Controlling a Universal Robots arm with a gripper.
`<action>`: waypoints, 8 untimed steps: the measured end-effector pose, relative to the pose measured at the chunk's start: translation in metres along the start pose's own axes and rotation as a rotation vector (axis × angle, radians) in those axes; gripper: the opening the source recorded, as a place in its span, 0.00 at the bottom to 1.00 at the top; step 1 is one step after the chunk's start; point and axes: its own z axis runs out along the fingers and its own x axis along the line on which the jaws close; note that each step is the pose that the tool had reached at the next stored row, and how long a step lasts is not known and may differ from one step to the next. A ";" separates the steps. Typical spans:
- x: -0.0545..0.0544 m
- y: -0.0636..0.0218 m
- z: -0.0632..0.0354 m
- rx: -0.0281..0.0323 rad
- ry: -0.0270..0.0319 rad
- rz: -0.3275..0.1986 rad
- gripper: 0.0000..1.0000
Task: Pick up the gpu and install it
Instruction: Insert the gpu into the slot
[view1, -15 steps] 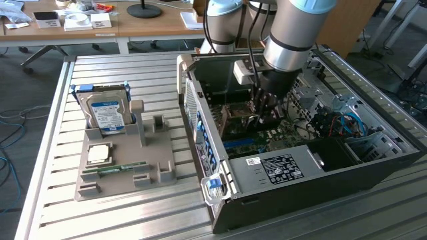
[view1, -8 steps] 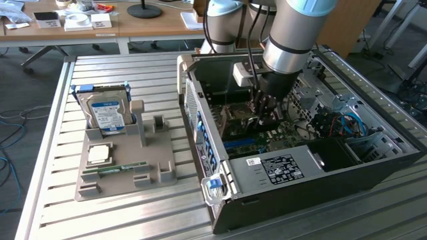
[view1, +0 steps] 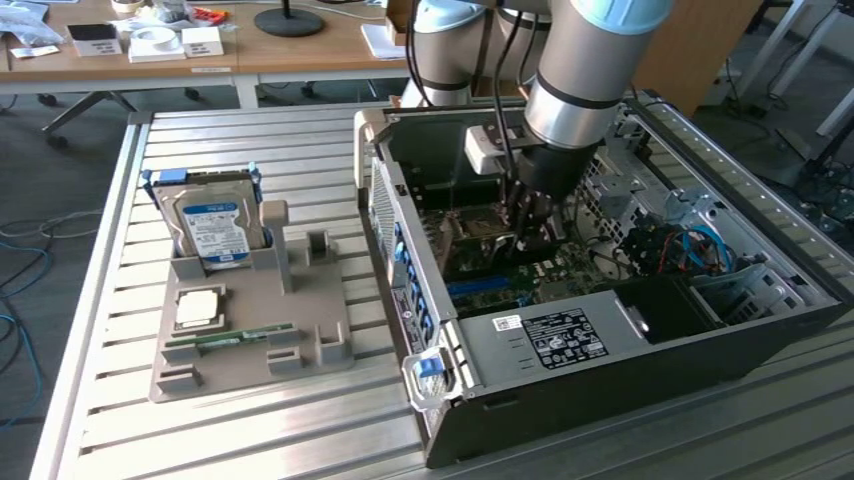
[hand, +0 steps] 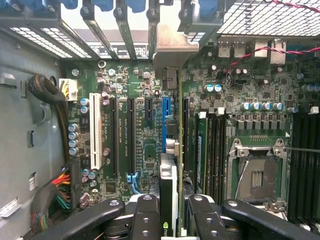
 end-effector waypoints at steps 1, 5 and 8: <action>0.000 0.0010 0.0002 0.0000 -0.0001 0.000 0.27; 0.000 0.0021 0.0001 -0.0002 0.0002 0.000 0.27; 0.000 0.0021 0.0001 -0.0001 0.0002 0.000 0.27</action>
